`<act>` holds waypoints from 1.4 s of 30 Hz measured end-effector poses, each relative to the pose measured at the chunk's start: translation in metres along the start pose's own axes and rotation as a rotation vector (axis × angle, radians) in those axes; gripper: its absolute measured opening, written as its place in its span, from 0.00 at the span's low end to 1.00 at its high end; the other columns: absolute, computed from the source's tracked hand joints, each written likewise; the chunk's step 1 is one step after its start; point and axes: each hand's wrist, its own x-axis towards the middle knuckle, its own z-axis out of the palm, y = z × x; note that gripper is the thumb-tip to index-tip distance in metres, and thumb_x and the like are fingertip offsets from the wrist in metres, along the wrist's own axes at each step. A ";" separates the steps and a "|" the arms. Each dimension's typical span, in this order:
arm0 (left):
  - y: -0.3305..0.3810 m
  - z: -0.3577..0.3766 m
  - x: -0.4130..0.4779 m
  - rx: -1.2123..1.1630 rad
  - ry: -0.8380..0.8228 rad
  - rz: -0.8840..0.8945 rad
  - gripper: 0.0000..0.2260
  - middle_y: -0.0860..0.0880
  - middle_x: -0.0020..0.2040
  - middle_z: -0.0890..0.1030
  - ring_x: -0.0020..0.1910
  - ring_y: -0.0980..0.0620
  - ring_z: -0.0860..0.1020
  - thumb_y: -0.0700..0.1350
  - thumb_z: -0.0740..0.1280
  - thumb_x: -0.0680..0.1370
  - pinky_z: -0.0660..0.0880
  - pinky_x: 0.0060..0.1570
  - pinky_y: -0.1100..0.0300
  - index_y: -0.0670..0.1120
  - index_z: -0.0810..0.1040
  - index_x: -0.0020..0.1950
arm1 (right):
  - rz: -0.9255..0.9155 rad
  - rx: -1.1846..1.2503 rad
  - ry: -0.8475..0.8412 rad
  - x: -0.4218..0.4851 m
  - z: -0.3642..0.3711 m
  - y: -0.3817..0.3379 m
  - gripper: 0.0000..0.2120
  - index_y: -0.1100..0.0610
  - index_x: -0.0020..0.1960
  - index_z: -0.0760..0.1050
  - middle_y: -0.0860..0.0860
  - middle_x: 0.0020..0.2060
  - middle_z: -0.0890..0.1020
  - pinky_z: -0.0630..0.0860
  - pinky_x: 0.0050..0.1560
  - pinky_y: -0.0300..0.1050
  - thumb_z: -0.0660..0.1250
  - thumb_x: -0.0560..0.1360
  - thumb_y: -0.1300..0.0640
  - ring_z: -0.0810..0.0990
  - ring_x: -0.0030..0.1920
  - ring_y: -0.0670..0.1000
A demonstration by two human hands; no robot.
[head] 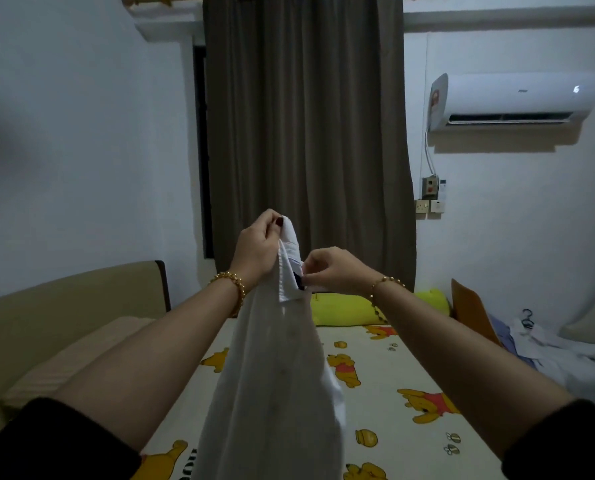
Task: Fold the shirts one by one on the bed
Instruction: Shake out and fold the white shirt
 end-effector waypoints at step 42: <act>0.024 -0.058 0.026 0.303 0.002 0.145 0.14 0.44 0.53 0.81 0.51 0.48 0.78 0.44 0.71 0.75 0.70 0.46 0.64 0.42 0.78 0.59 | 0.148 0.781 0.168 -0.004 -0.008 0.027 0.16 0.63 0.57 0.77 0.55 0.49 0.83 0.75 0.60 0.55 0.72 0.71 0.61 0.80 0.52 0.53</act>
